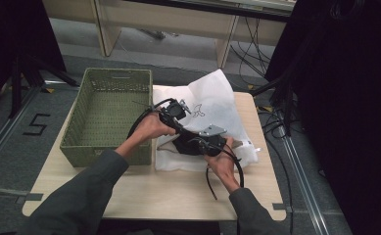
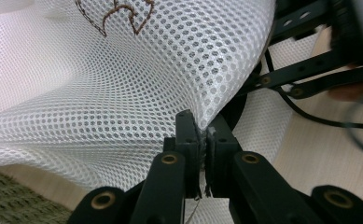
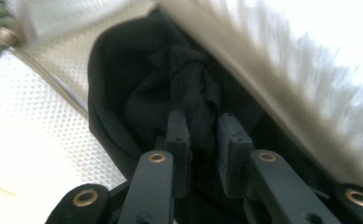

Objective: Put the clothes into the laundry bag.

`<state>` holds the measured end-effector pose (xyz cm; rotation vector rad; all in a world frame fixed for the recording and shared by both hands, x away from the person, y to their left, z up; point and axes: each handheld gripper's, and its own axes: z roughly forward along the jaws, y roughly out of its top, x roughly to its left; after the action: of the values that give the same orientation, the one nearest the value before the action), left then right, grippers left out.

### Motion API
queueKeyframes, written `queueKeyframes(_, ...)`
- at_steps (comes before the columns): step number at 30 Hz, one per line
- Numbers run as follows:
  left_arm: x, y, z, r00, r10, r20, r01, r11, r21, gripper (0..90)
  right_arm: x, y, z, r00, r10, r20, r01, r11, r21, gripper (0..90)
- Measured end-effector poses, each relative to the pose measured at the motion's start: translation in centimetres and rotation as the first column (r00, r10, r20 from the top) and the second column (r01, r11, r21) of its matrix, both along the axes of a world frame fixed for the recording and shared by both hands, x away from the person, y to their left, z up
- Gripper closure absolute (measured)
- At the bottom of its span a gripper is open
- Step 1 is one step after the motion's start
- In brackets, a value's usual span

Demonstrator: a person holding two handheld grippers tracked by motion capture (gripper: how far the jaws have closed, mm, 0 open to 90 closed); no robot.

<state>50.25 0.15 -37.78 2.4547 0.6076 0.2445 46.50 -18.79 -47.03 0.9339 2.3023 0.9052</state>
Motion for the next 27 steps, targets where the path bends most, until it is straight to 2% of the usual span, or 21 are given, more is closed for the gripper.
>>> queueKeyframes(1, 0.0, 0.0, 0.0, 1.0000, 0.003, 0.002, -0.003, 1.0000, 0.001, 85.2, 0.2, 0.0, -0.4, 1.0000, 0.009, -0.005, -0.009, 1.000, -0.001, 77.5)
queueKeyframes(2, 0.0, 0.1, 0.0, 1.0000, 0.005, 0.003, -0.005, 1.0000, 0.003, 84.9, 0.1, 0.0, -0.5, 0.9994, -0.001, -0.036, 0.001, 1.000, 0.023, 77.3)
queueKeyframes(4, 0.0, 0.1, 0.0, 0.9999, 0.011, 0.009, -0.011, 0.9999, 0.012, 84.0, 0.1, -0.2, -0.2, 0.9998, 0.006, -0.017, -0.006, 1.000, 0.031, 77.2)
queueKeyframes(5, 0.0, 0.0, -0.1, 0.9997, 0.024, 0.009, -0.024, 0.9997, 0.005, 83.1, 0.1, -0.3, -0.1, 0.9999, 0.005, -0.015, -0.004, 0.999, 0.051, 77.1)
queueKeyframes(6, 0.0, 0.0, -0.1, 0.9994, 0.034, 0.010, -0.034, 0.9994, 0.004, 81.4, 0.0, -0.4, -0.1, 0.9995, 0.002, -0.033, 0.000, 0.998, 0.057, 76.9)
queueKeyframes(7, 0.0, -0.1, -0.2, 0.9985, 0.049, 0.022, -0.049, 0.9988, -0.001, 79.7, 0.1, -0.5, -0.1, 0.9996, 0.004, -0.027, -0.002, 0.998, 0.063, 76.7)
queueKeyframes(11, -0.3, 0.2, -0.3, 0.9974, 0.057, 0.044, -0.057, 0.9984, -0.001, 72.5, 0.0, -0.6, -0.1, 0.9993, 0.019, -0.033, -0.017, 0.998, 0.062, 76.3)
queueKeyframes(13, -0.5, 0.4, -0.2, 0.9954, 0.058, 0.077, -0.059, 0.9982, 0.010, 66.8, 0.1, -0.6, -0.1, 0.9991, 0.024, -0.036, -0.021, 0.998, 0.065, 76.3)
queueKeyframes(14, -0.6, 0.7, -0.1, 0.9951, 0.064, 0.076, -0.064, 0.9980, 0.000, 65.7, 0.1, -0.7, -0.1, 0.9990, 0.025, -0.038, -0.023, 0.998, 0.066, 76.3)
queueKeyframes(16, -1.0, 1.0, 0.2, 0.9950, 0.064, 0.077, -0.063, 0.9978, -0.018, 63.0, -0.2, -0.6, 0.0, 0.9974, 0.011, -0.071, -0.006, 0.997, 0.076, 76.3)
queueKeyframes(18, -2.1, 1.3, 0.6, 0.9952, 0.052, 0.083, -0.049, 0.9981, -0.038, 59.4, -0.2, -0.6, 0.0, 0.9974, 0.012, -0.071, -0.007, 0.997, 0.076, 76.3)
queueKeyframes(21, -4.3, 1.6, 0.7, 0.9962, 0.018, 0.085, -0.014, 0.9989, -0.045, 55.6, -0.2, -0.7, 0.0, 0.9970, 0.012, -0.076, -0.006, 0.997, 0.080, 76.2)
queueKeyframes(24, -6.8, 1.5, -0.5, 0.9966, -0.007, 0.081, 0.012, 0.9985, -0.054, 51.2, -0.2, -0.6, -0.1, 0.9972, 0.017, -0.073, -0.012, 0.997, 0.072, 76.0)
queueKeyframes(27, -8.4, 1.2, -2.2, 0.9976, -0.029, 0.063, 0.032, 0.9982, -0.052, 48.3, -0.2, -0.6, -0.1, 0.9968, 0.017, -0.078, -0.011, 0.997, 0.074, 75.9)
